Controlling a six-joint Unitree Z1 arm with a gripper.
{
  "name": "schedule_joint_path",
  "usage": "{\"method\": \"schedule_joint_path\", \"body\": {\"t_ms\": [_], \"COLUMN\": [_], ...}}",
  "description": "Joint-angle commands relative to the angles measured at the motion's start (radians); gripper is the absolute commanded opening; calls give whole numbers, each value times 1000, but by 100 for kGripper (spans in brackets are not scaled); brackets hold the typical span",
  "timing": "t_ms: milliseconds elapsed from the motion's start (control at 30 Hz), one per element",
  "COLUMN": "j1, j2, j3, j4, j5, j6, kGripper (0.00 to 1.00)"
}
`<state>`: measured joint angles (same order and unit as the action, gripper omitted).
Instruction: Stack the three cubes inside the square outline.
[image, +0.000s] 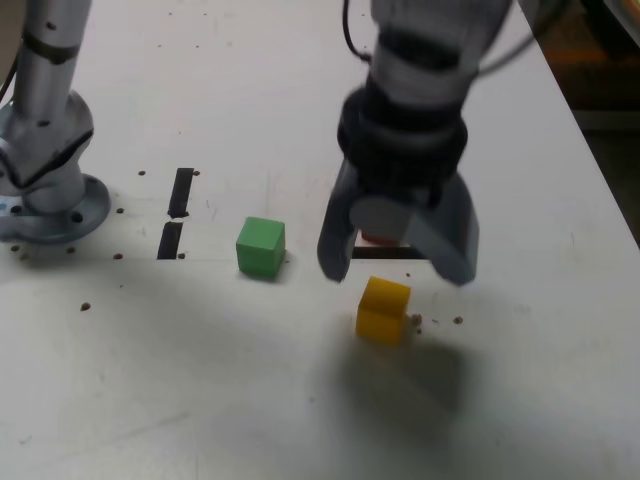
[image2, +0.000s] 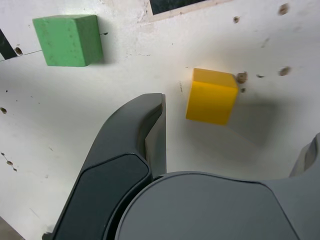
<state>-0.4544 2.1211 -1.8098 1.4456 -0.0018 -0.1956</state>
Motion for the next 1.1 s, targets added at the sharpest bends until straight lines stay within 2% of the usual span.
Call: {"method": "schedule_joint_path", "body": {"t_ms": [0,200,400,567,767,900,1067], "j1": [-6,-9,-9,-9,-10,-12,-12], "j2": [17,43,70,80,74,75,69], "j3": [15,69,96,126,136,148,157], "j4": [-2,-22,-80,-128,-155,-187,-206], "j5": [13,52,41,35,56,50,40], "j6": [0,4,4,-15,-45,-48,-39], "kGripper": [100,100,94,79,50,45,34]}}
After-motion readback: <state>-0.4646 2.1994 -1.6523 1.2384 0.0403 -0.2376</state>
